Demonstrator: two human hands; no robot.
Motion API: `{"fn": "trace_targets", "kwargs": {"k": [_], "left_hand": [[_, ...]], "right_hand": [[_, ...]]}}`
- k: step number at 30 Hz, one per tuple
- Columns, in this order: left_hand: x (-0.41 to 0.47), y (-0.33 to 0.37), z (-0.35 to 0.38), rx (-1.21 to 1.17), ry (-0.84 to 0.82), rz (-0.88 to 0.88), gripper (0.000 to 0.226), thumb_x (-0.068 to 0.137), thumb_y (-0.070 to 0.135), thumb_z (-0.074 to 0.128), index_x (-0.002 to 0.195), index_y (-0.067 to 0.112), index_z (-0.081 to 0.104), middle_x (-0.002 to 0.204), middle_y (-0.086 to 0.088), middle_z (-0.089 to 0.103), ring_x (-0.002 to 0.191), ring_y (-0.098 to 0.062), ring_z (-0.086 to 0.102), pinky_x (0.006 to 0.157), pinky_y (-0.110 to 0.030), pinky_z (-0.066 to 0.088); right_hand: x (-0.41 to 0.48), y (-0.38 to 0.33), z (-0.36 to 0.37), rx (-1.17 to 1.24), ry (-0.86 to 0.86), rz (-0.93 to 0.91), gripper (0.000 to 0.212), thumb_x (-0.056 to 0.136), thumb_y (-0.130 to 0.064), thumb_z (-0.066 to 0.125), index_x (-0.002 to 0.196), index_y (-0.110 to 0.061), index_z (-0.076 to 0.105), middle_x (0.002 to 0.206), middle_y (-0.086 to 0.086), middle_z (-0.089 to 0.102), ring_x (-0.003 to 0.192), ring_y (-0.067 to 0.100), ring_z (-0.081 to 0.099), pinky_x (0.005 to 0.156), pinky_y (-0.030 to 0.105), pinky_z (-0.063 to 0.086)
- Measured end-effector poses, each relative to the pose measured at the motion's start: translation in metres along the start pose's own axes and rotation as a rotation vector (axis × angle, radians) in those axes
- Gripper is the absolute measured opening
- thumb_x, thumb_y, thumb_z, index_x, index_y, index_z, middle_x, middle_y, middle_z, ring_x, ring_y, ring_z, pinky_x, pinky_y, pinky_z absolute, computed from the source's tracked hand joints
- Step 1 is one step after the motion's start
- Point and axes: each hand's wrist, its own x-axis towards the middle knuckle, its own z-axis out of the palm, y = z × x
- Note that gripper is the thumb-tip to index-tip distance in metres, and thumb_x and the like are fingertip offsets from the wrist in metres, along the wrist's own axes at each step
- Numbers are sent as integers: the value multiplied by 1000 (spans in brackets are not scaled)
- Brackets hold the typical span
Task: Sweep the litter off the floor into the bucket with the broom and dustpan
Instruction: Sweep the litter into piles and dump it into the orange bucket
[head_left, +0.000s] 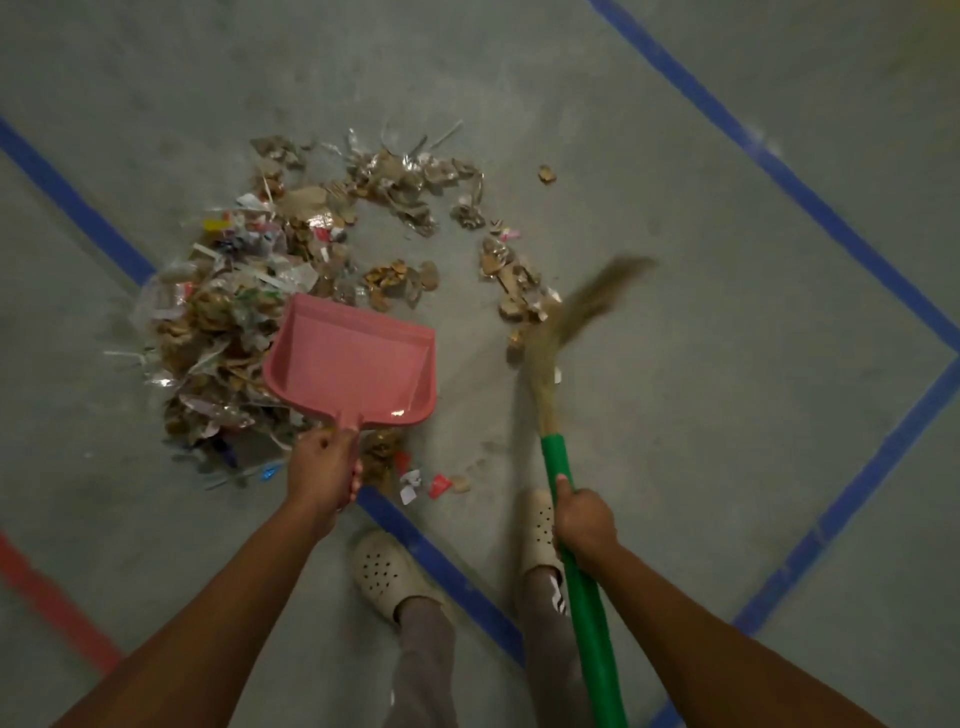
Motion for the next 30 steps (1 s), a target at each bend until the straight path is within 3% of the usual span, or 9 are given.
{"fn": "trace_targets", "kwargs": {"k": [3, 5, 9, 16, 20, 24, 30], "left_hand": [[21, -18, -4, 13, -21, 32, 47, 100, 49, 56, 85, 5, 60, 56, -11, 48, 37, -16, 39, 37, -21, 28], [29, -24, -9, 20, -23, 45, 50, 99, 52, 55, 83, 5, 58, 56, -10, 48, 36, -16, 39, 36, -21, 27], [29, -28, -24, -10, -28, 23, 51, 99, 53, 55, 87, 4, 60, 54, -9, 48, 36, -16, 38, 37, -21, 28], [18, 10, -40, -49, -47, 6, 42, 100, 46, 56, 83, 8, 54, 54, -6, 51, 39, -16, 42, 39, -24, 31], [31, 46, -35, -54, -54, 31, 46, 100, 50, 55, 79, 9, 51, 51, -6, 50, 39, -17, 42, 39, -24, 31], [53, 77, -13, -84, -58, 51, 44, 100, 47, 56, 81, 8, 51, 55, -9, 51, 37, -18, 42, 36, -23, 31], [93, 81, 25, -71, 18, 51, 38, 101, 39, 57, 83, 6, 52, 56, -9, 53, 36, -16, 44, 40, -26, 33]], "right_hand": [[5, -10, 25, -169, 14, -149, 58, 102, -59, 34, 85, -9, 59, 85, 13, 68, 77, 33, 68, 71, 40, 57], [1, -15, 29, -274, 39, -238, 52, 103, -57, 34, 85, -13, 55, 79, 7, 62, 72, 27, 62, 63, 33, 47], [-24, -16, 15, -328, 172, -323, 48, 101, -60, 34, 84, -19, 53, 70, 2, 59, 61, 18, 58, 51, 29, 38], [-58, -50, -65, -304, 316, -337, 48, 101, -59, 34, 81, -19, 53, 70, 3, 60, 61, 17, 58, 52, 29, 42], [-41, -87, -111, -220, 358, -303, 56, 100, -62, 34, 80, -15, 57, 71, 8, 65, 61, 26, 65, 60, 37, 56], [7, -135, -144, -100, 327, -230, 55, 104, -52, 37, 85, -6, 60, 69, 12, 67, 55, 25, 65, 54, 34, 55], [108, -193, -143, 17, 183, -114, 52, 105, -48, 41, 92, 0, 57, 70, 13, 62, 55, 24, 59, 58, 36, 55]]}}
